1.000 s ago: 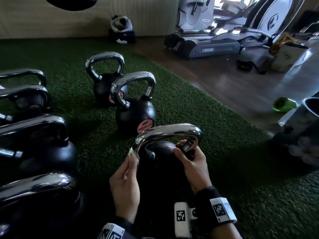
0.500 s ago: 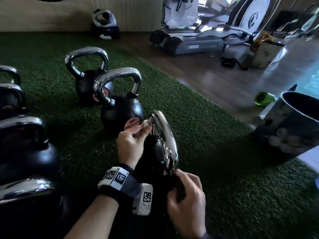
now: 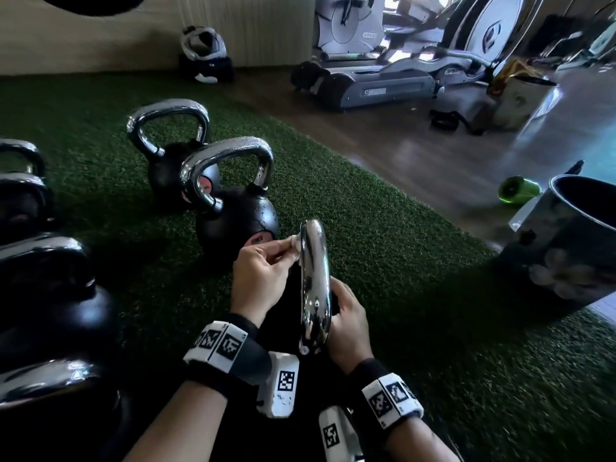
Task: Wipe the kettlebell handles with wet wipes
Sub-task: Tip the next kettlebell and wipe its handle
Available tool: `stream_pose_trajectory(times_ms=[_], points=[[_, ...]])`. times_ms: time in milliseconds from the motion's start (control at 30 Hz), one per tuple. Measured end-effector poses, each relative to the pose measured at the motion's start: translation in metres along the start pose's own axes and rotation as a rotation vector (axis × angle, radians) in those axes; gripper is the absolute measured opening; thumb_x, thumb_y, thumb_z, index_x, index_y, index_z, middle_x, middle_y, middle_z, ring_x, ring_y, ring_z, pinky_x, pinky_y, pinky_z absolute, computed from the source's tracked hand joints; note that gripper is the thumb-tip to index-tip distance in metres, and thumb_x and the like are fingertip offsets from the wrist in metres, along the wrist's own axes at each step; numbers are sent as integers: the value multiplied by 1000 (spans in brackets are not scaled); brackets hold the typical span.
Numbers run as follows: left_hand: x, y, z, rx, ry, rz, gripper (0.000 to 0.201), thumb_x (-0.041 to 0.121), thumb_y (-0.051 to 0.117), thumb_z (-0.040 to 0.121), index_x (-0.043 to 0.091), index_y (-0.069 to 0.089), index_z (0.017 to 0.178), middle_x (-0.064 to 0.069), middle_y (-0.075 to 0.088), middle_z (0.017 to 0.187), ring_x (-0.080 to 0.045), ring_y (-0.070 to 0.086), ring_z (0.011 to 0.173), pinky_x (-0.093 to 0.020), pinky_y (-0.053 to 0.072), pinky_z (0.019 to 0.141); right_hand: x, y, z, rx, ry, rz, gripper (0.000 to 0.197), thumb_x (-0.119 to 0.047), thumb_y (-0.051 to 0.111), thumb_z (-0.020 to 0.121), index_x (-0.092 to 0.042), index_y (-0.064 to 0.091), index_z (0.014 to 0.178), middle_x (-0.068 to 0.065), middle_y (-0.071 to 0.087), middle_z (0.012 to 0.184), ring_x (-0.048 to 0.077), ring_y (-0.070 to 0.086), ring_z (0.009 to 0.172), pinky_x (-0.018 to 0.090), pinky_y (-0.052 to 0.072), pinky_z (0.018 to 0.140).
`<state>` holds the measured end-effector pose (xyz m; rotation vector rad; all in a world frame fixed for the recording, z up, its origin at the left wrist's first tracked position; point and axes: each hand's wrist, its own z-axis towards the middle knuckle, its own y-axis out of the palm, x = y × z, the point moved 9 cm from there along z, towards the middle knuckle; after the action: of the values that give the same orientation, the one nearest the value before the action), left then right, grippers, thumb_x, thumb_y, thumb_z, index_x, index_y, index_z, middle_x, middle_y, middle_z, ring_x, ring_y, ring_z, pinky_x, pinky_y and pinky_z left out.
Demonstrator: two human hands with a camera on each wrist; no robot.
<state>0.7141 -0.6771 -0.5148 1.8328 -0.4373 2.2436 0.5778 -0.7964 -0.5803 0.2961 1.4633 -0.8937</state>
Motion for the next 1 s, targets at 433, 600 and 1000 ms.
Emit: stream_pose_trajectory(times_ms=[433,600,1000], points=[[15,3,-4,-46,-126,-311,20,2,73,92,6,77,111,-6,80,105,-19,75,102,-40,58,98,3,-2,-2,54,11,66,51,-52,64,69,-39,69,118,-14,71,119,-2,65,112,33,53,103],[39,-5,-18,-50,-40,-278,21,2,72,92,10,79,110,-1,80,108,-13,75,106,-36,58,99,6,-2,-2,70,19,72,45,-48,67,71,-44,68,115,-14,72,119,0,66,112,38,54,103],[70,-30,-115,-72,79,-120,23,10,75,88,16,80,110,7,80,104,-6,76,99,-13,56,84,10,0,-3,49,32,56,46,-49,73,79,-32,71,122,-14,71,119,0,66,110,39,55,100]])
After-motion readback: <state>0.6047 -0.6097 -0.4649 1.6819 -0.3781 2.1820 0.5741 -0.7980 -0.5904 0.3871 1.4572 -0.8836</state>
